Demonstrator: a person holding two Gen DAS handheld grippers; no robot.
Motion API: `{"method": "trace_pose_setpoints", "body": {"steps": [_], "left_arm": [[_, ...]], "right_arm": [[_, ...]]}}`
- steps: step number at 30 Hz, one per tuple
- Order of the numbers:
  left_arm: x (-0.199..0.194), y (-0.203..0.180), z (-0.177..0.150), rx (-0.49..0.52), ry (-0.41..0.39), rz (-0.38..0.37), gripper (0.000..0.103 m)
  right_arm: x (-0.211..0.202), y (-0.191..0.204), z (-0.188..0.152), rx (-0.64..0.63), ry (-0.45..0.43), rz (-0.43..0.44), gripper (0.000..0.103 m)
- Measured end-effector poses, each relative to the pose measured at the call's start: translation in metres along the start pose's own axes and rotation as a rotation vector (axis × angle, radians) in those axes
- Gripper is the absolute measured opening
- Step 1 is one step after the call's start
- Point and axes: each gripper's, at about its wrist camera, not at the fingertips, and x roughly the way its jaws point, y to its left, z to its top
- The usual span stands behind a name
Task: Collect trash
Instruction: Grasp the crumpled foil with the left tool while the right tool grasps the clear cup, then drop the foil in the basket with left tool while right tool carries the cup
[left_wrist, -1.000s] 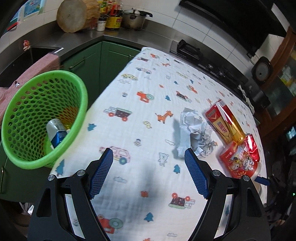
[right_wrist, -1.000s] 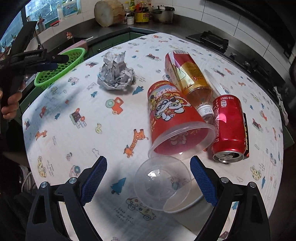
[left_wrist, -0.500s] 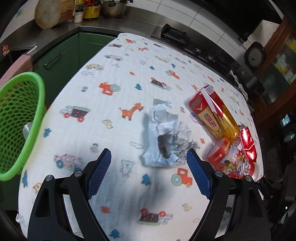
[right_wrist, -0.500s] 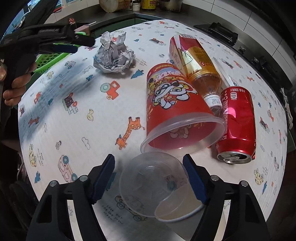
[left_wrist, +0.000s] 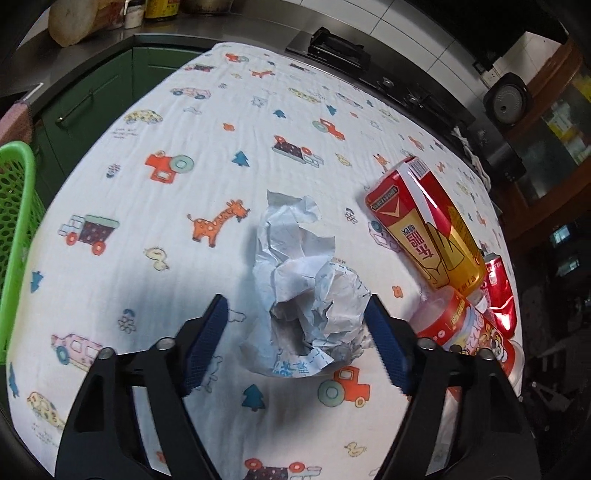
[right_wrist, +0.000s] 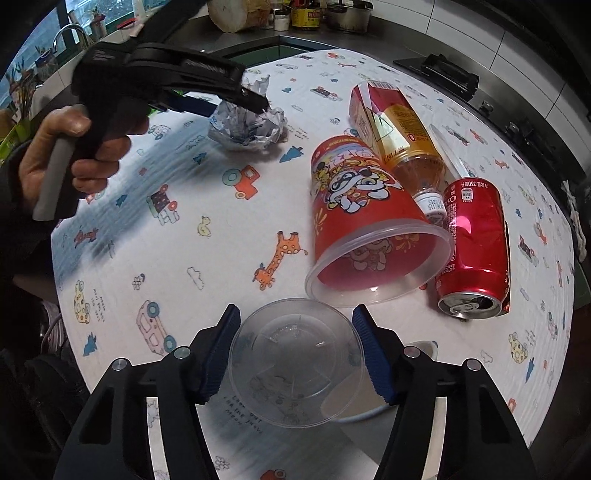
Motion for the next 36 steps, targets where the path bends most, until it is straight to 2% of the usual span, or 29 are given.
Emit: {"method": "trace_pose_setpoints", "body": {"steps": [2, 3, 5, 10, 17, 22, 29, 36], "left_arm": [[0.004, -0.001, -0.002, 0.005, 0.012, -0.013, 0.056], [0.005, -0.001, -0.002, 0.007, 0.013, -0.017, 0.054], [0.005, -0.001, -0.004, 0.014, 0.013, -0.023, 0.04], [-0.003, 0.003, -0.007, 0.033, -0.005, -0.04, 0.022], [-0.031, 0.02, -0.016, 0.037, -0.049, -0.051, 0.02], [-0.066, 0.041, -0.021, 0.033, -0.111, -0.037, 0.02], [-0.129, 0.095, -0.023, 0.008, -0.235, 0.083, 0.02], [-0.16, 0.173, -0.019, -0.095, -0.272, 0.207, 0.021]], "right_arm": [[-0.003, 0.003, 0.0, 0.0, -0.007, 0.006, 0.061], [-0.004, 0.005, 0.0, -0.001, -0.011, 0.006, 0.061], [-0.005, 0.008, 0.001, -0.002, -0.015, 0.011, 0.061], [-0.008, 0.018, 0.002, -0.003, -0.026, 0.02, 0.061], [-0.01, 0.03, 0.014, 0.004, -0.053, 0.032, 0.061], [-0.01, 0.048, 0.031, -0.004, -0.082, 0.047, 0.061], [-0.006, 0.08, 0.062, -0.045, -0.113, 0.078, 0.061], [0.008, 0.113, 0.099, -0.074, -0.122, 0.115, 0.061]]}}
